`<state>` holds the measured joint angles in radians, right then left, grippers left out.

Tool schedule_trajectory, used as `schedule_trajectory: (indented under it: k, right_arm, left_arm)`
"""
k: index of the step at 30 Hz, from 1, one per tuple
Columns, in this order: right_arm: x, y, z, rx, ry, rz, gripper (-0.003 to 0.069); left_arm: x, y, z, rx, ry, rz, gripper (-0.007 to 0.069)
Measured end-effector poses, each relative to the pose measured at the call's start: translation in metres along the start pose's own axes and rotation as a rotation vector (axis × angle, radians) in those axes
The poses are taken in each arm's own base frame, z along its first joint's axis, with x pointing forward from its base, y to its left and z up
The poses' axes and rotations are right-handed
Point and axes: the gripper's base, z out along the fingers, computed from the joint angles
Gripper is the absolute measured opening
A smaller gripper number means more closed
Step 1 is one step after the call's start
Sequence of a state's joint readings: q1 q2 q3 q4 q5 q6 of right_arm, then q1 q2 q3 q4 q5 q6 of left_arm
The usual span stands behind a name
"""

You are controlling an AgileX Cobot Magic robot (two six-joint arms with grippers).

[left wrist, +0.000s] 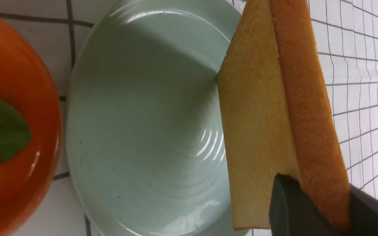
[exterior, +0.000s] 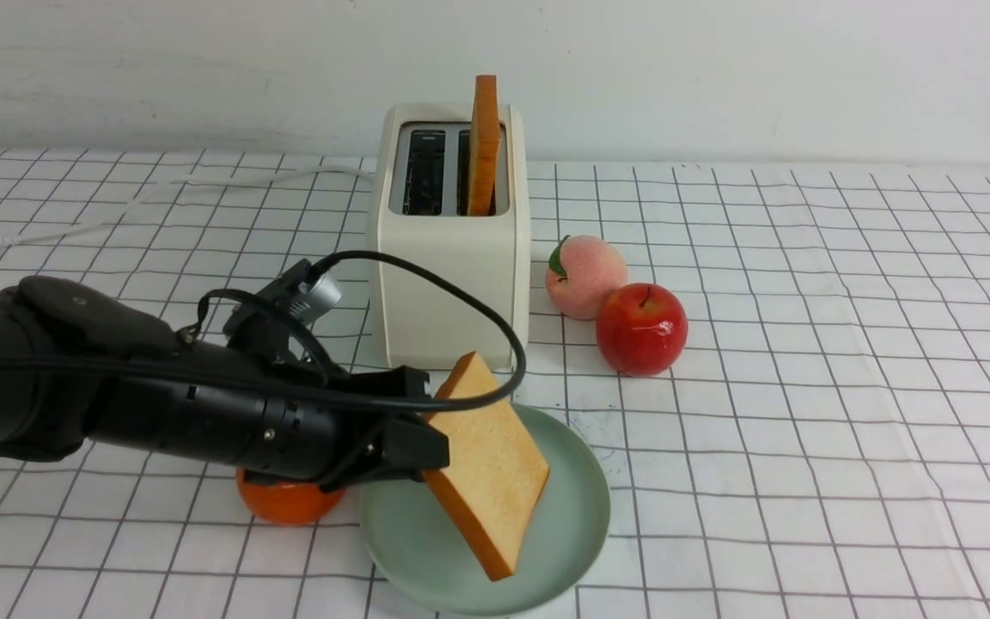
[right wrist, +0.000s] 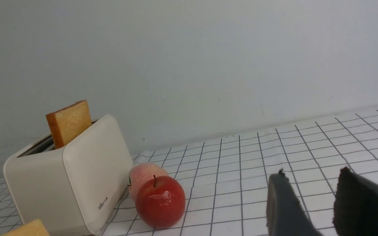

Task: Take toasted bread from bread machine on white checkered table place on plate.
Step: 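Place the slice of bread on the plate with the left gripper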

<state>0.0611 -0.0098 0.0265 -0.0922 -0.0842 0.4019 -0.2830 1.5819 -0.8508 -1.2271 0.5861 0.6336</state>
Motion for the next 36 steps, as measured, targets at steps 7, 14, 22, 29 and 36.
schedule_trajectory:
  k: [7, 14, 22, 29, 36]
  right_arm:
    - [0.0, 0.0, 0.0, 0.0, 0.0, 0.0, 0.0241]
    - [0.0, 0.0, 0.0, 0.0, 0.0, 0.0, 0.0241]
    - [0.0, 0.0, 0.0, 0.0, 0.0, 0.0, 0.0241]
    - [0.0, 0.0, 0.0, 0.0, 0.0, 0.0, 0.0241]
    - [0.0, 0.0, 0.0, 0.0, -0.001, 0.0, 0.0241]
  left_arm:
    - [-0.001, 0.002, 0.005, 0.02, -0.006, -0.046, 0.0097]
    - [0.001, 0.009, 0.019, 0.034, 0.032, -0.069, 0.0097]
    - [0.002, 0.011, 0.019, 0.012, 0.036, -0.044, 0.0096]
    - [0.004, 0.014, 0.018, -0.019, 0.066, -0.046, 0.0116]
    - [0.007, 0.013, 0.018, -0.012, 0.093, -0.055, 0.0265]
